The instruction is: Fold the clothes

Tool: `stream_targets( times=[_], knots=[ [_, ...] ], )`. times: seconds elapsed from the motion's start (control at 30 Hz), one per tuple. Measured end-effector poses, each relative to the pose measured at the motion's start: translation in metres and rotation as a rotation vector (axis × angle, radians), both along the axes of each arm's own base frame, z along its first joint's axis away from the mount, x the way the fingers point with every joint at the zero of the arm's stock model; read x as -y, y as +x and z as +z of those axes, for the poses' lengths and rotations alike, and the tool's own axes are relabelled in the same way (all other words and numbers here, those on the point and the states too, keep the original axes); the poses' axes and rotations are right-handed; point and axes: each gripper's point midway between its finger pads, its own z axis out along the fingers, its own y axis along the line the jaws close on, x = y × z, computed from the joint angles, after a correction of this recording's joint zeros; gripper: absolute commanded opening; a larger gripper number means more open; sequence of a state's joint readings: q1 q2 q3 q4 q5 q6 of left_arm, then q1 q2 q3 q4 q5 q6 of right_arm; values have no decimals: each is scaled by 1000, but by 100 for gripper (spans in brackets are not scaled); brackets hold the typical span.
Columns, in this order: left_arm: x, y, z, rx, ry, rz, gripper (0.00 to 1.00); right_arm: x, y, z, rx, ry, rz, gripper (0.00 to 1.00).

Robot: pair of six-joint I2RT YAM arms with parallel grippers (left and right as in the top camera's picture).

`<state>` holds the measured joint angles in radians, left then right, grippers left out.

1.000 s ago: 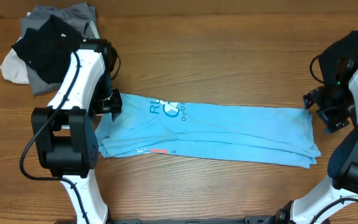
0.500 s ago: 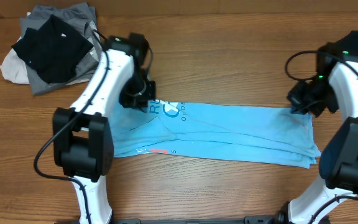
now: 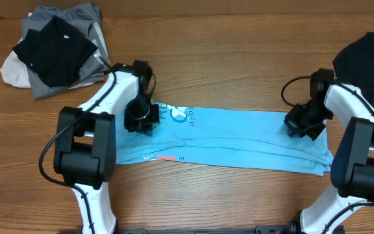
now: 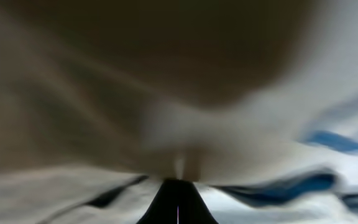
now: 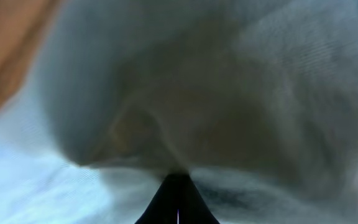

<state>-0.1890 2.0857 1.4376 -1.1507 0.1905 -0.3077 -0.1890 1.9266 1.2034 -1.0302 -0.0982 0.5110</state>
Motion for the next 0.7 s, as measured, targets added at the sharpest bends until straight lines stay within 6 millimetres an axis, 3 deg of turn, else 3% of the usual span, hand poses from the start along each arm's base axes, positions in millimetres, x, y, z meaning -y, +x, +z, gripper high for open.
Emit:
stream_targets(
  times=[0.3, 0.5, 0.7],
  knots=[
    [-34, 2, -9, 14, -76, 164, 6, 3, 4, -2, 46, 12, -65, 9],
    [-42, -1, -9, 9, -119, 222, 4, 6, 8, -2, 72, 22, -87, 9],
    [-55, -4, -9, -13, -116, 292, 4, -4, 27, -2, 152, 3, -15, 13]
  ],
)
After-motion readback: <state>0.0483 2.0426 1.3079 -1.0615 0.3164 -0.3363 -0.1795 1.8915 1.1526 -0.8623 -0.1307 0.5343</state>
